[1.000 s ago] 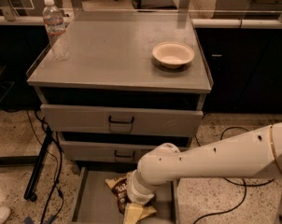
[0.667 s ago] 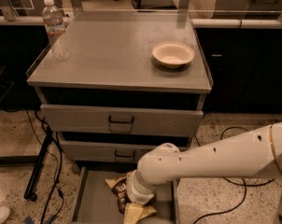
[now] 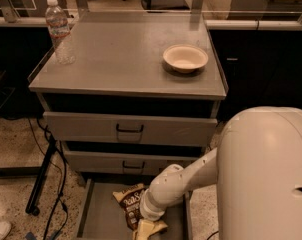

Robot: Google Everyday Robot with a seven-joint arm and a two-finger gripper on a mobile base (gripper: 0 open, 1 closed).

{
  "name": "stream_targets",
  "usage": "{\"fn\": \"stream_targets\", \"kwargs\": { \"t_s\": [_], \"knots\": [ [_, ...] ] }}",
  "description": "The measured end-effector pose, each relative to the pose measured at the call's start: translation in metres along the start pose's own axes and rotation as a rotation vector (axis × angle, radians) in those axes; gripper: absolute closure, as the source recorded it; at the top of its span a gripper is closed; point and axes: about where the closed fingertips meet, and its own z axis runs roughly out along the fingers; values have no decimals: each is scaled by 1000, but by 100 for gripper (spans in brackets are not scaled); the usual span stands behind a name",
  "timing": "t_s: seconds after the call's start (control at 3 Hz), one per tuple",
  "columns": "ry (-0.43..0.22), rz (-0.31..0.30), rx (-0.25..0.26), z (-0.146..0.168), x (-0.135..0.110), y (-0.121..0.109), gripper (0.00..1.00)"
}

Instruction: Pick brown chip bag from bottom drawer and place on counter

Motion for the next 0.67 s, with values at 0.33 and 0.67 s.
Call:
{"fn": "stream_targets", "kwargs": {
  "t_s": [0.33,0.67],
  "knots": [
    [0,0,0,0,0,0,0],
    [-64,55,-3,27,5,-15,0]
  ]
}}
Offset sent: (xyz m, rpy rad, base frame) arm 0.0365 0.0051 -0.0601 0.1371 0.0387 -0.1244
